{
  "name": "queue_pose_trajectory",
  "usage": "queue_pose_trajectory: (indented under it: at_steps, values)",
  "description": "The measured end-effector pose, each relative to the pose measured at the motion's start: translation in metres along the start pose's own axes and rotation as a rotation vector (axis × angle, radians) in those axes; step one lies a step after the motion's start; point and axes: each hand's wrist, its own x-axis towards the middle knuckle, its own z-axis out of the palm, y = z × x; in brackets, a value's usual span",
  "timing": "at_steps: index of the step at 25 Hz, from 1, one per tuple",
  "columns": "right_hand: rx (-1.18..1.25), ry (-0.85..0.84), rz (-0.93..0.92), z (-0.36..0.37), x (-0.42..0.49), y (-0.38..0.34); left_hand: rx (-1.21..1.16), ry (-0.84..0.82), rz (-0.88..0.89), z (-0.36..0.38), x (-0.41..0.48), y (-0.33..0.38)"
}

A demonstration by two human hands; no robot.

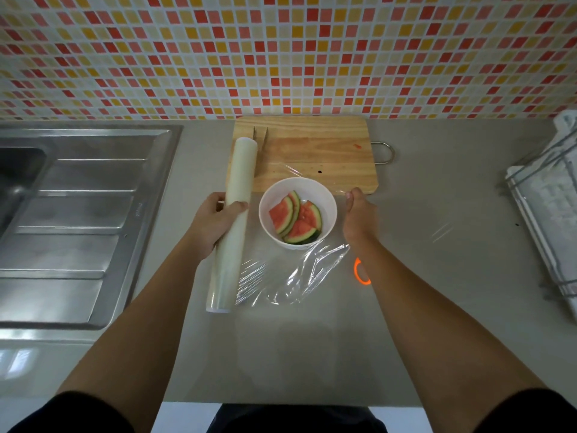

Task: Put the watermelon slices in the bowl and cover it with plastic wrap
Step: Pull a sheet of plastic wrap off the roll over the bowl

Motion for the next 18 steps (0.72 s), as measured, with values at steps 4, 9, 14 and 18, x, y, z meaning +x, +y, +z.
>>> queue_pose_trajectory:
  at_steps: [4, 9, 14, 18]
  values:
    - [-0.005, 0.006, 0.015, 0.003, 0.0, 0.0, 0.073, -0.006, 0.054, -0.01, 0.002, -0.002]
    - [-0.017, 0.012, 0.017, 0.007, 0.0, 0.0, 0.078, 0.03, 0.036, -0.012, 0.0, -0.006]
    - [-0.023, 0.02, 0.012, 0.007, -0.001, 0.0, 0.131, 0.079, 0.017, -0.018, 0.007, -0.011]
    - [-0.026, 0.021, 0.011, 0.006, -0.001, 0.0, 0.039, 0.084, -0.009, -0.023, 0.008, -0.017]
